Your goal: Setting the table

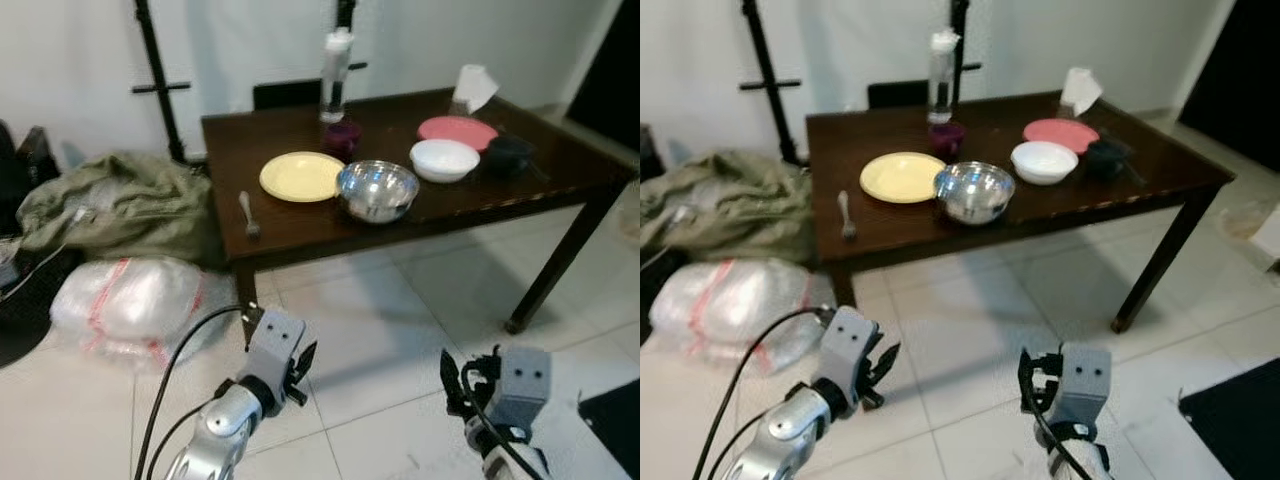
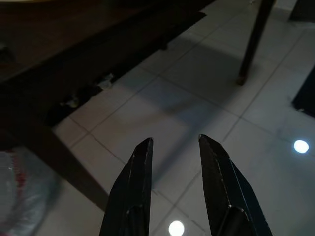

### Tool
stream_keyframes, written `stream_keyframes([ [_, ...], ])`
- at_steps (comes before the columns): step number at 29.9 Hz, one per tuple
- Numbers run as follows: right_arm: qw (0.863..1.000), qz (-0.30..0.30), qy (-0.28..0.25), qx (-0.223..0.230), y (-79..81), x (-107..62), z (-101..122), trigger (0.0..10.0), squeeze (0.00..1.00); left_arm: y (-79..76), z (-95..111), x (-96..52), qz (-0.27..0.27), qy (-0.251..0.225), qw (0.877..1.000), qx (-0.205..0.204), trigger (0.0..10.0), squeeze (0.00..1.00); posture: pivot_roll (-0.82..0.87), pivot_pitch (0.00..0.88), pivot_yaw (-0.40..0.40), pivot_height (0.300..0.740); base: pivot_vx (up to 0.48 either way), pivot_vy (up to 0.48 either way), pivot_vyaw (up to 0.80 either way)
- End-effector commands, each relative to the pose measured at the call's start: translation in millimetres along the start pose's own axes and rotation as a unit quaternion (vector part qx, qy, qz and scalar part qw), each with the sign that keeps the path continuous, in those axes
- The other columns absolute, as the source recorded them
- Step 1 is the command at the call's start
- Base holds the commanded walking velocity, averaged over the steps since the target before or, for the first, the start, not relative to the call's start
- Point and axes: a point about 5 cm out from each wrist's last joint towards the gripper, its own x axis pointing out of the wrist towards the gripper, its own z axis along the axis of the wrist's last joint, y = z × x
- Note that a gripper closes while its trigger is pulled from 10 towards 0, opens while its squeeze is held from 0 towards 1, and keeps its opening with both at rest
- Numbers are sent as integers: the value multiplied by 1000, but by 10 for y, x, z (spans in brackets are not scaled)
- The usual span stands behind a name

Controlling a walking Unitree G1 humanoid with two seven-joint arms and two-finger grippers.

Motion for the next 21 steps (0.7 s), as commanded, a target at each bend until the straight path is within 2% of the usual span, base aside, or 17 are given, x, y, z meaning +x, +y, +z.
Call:
stream_keyframes([
  [1, 1000, 24, -3, 5, 67, 11, 41, 10000, 0, 54, -67, -29, 15, 13, 1000, 1, 10000, 0, -102, 89, 107, 740, 450, 0, 0],
  [5, 995, 92, -32, 23, 235, 49, 239, 10000, 0, 101, -49, -27, 36, 7, 999, 12, 10000, 0, -102, 89, 107, 740, 448, 0, 0],
  [9, 989, 139, -36, 31, 353, 35, 295, 10000, 0, 127, -37, -30, 53, 2, 998, 22, 10000, 0, -100, 87, 104, 740, 433, 0, 0],
  [11, 970, 236, -36, 45, 600, -40, 376, 10000, 0, 191, -14, -41, 93, -10, 995, 43, 10000, 0, -97, 85, 105, 740, 422, 0, 0],
  [12, 970, 236, -36, 45, 600, -40, 376, 10000, 0, 191, -14, -41, 93, -10, 995, 43, 10000, 0, -97, 85, 105, 740, 420, 0, 0],
  [13, 947, 315, -36, 54, 796, -122, 448, 10000, 0, 246, 4, -56, 125, -18, 991, 52, 10000, 0, -95, 84, 105, 740, 420, 0, 0],
  [15, 947, 315, -36, 54, 796, -122, 448, 10000, 0, 246, 4, -56, 125, -18, 991, 52, 10000, 0, -95, 84, 105, 740, 420, 0, 0],
  [16, 934, 352, -34, 58, 903, -151, 501, 10000, 0, 289, 18, -71, 149, -23, 987, 54, 10000, 0, -87, 79, 99, 740, 401, 0, 0],
  [18, 931, 360, -34, 59, 932, -155, 517, 10000, 0, 304, 22, -76, 157, -24, 986, 54, 10000, 0, -87, 79, 99, 740, 401, 0, 0],
  [21, 930, 361, -39, 59, 977, -120, 560, 10000, 0, 357, 49, -91, 178, -30, 982, 53, 10000, 0, -78, 75, 93, 740, 0, 0, 0],
])
